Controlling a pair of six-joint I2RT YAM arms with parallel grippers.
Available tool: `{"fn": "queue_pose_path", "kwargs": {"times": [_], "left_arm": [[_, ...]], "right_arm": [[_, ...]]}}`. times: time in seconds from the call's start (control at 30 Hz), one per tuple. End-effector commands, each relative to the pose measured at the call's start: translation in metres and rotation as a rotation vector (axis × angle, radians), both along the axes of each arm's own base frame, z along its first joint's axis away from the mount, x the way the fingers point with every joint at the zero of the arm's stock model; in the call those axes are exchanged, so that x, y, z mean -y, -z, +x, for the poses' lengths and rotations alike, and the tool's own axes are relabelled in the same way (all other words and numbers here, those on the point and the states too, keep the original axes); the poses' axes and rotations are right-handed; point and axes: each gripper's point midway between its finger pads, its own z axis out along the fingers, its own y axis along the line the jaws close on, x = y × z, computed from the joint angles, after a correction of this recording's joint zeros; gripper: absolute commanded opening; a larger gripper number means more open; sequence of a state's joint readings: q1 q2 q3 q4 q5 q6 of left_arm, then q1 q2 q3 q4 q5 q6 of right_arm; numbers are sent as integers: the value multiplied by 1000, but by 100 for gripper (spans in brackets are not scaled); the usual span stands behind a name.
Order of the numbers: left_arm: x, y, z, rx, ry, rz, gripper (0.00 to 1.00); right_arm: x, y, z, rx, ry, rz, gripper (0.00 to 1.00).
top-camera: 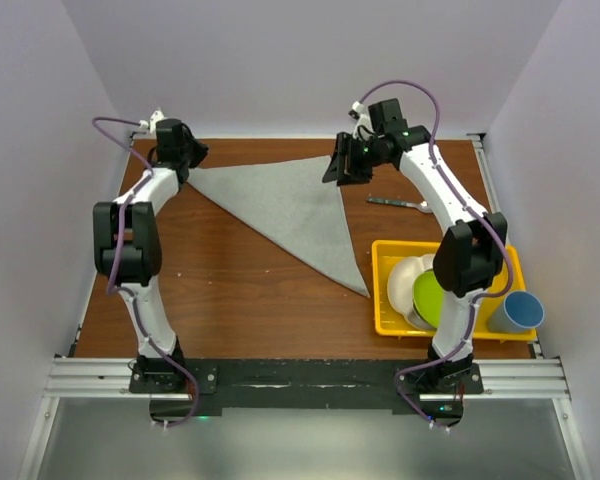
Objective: Fold the napkin, place the utensils inside, and roll it up
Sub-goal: Fold the napkin
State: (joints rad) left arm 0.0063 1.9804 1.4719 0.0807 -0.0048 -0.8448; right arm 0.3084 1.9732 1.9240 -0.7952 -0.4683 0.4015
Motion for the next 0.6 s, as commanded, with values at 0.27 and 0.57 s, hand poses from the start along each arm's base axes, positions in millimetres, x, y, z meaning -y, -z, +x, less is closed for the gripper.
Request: {"fn": "queue_pose_path", "kwargs": {"times": [0.27, 0.57], "left_arm": [[-80, 64, 46, -85, -141, -83, 0], [-86, 89, 44, -160, -141, -90, 0]], "right_arm": [[29, 64, -49, -234, -37, -97, 44], [21, 81, -49, -272, -65, -114, 41]]}}
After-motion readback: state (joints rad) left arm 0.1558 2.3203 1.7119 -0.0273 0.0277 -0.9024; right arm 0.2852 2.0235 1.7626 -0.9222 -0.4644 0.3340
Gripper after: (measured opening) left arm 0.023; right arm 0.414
